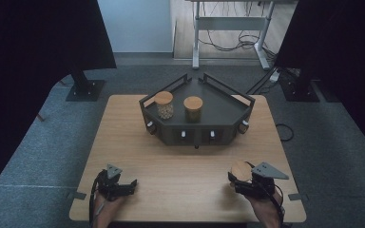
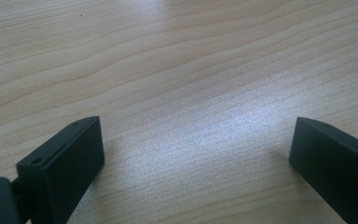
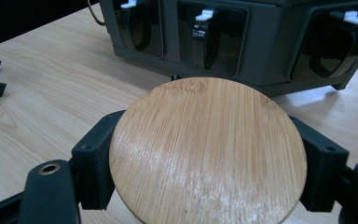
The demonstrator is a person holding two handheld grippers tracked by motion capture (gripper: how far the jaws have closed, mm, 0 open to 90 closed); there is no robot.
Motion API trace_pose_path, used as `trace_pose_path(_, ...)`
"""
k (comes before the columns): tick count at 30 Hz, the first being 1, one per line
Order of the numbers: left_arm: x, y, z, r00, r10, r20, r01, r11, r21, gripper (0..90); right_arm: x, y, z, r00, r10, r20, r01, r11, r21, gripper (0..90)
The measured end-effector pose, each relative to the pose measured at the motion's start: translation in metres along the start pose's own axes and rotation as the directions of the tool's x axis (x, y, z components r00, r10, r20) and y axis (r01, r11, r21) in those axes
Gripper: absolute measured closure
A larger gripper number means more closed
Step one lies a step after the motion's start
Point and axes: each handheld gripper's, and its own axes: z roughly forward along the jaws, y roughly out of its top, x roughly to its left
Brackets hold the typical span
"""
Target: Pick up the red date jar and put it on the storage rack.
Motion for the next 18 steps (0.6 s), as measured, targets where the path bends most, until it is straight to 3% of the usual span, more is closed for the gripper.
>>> trace_pose_path(18,0.000,0.000,0.000,1.0000,0.001,0.000,-0.001,1.0000,0.000,2.8,-0.004,0.013,0.007,0.9999,0.016,-0.003,-0.016,1.000,-0.007,22.7)
